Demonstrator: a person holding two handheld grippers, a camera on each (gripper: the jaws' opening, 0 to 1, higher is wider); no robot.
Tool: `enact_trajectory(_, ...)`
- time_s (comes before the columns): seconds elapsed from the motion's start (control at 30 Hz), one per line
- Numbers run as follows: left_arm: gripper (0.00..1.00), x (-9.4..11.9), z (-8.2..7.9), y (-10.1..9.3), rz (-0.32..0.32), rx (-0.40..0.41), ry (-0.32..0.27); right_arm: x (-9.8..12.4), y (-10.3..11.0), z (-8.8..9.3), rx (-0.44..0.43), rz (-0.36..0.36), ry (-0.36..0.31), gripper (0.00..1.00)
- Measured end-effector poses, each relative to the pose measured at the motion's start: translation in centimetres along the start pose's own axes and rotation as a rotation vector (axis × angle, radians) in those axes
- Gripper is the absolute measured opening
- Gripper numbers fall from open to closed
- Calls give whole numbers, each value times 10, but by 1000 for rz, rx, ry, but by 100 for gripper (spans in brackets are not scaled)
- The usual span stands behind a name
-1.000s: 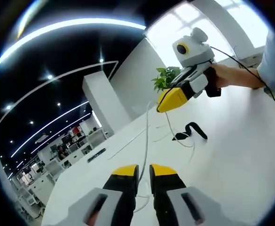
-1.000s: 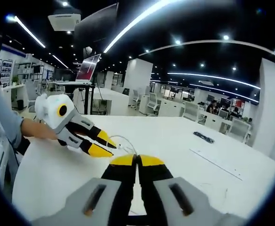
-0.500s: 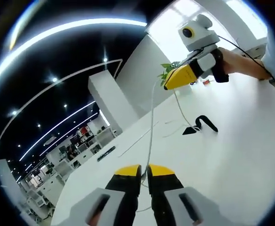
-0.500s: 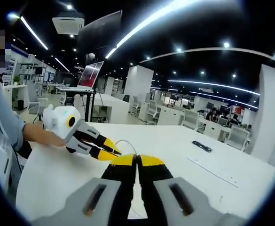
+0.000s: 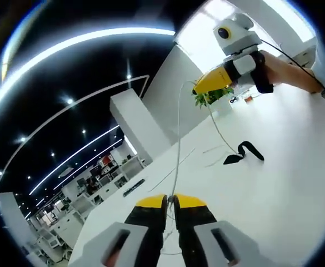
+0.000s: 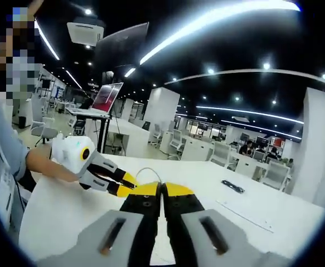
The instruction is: Peel open the Velcro strap on the desktop, arrange the wired earphones neatly onto it, and close the Velcro strap to secure them.
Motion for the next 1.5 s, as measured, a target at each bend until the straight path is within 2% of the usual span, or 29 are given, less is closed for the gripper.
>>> enact_trajectory(0.33,9,0,0,5,-32,22,-24,6,2,-17,17,5,-52,4)
enact_trajectory(0.53,8,4,-9,11,-50,53,-64,8,4,-24,23,8,-74,4)
enact_trajectory(0.87,9,1,-17,1,-1,111,-95,6,8,-23,-6,-10,-78,4)
enact_trajectory(1.0,8,-1,-17,1,-13,106,-91,8,6,-25,-8,-2,-87,4)
enact_trajectory(1.2,8,1,-17,4,-38,152,-97,12,5,-30,-19,0,-109,4)
enact_trajectory(1.33,7,0,-18,12,-58,176,-111,15,4,-34,-16,7,-117,4)
enact_trajectory(1.5,6,3,-18,17,-100,186,-124,19,0,-38,66,62,-84,4)
Point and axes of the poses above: the point that each gripper's makers call its tool centre point, and the gripper's own axes: x roughly backward along the fingers, y roughly to its left, z roughly out of its underside, the point moved 10 cm from there along x, roughly backward along the fingers, and after that the axes turned 7 degrees about x, right-handed, at the moved point
